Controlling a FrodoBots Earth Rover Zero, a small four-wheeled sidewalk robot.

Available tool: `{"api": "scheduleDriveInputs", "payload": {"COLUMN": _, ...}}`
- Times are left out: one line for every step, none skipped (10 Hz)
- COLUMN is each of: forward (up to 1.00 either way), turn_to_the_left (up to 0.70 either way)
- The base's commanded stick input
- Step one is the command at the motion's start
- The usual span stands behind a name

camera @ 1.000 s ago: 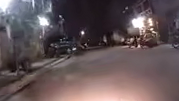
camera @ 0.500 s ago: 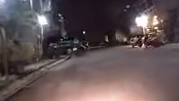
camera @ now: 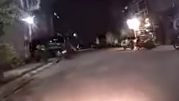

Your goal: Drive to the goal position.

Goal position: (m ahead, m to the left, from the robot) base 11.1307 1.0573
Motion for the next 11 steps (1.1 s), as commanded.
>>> {"api": "scheduleDriveInputs", "payload": {"forward": 1.0, "turn_to_the_left": 0.0}}
{"api": "scheduleDriveInputs", "payload": {"forward": 1.0, "turn_to_the_left": 0.0}}
{"api": "scheduleDriveInputs", "payload": {"forward": 1.0, "turn_to_the_left": 0.0}}
{"api": "scheduleDriveInputs", "payload": {"forward": 1.0, "turn_to_the_left": 0.0}}
{"api": "scheduleDriveInputs", "payload": {"forward": 1.0, "turn_to_the_left": 0.0}}
{"api": "scheduleDriveInputs", "payload": {"forward": 1.0, "turn_to_the_left": 0.0}}
{"api": "scheduleDriveInputs", "payload": {"forward": 1.0, "turn_to_the_left": 0.0}}
{"api": "scheduleDriveInputs", "payload": {"forward": 1.0, "turn_to_the_left": 0.0}}
{"api": "scheduleDriveInputs", "payload": {"forward": 1.0, "turn_to_the_left": 0.0}}
{"api": "scheduleDriveInputs", "payload": {"forward": 1.0, "turn_to_the_left": 0.0}}
{"api": "scheduleDriveInputs", "payload": {"forward": 1.0, "turn_to_the_left": 0.0}}
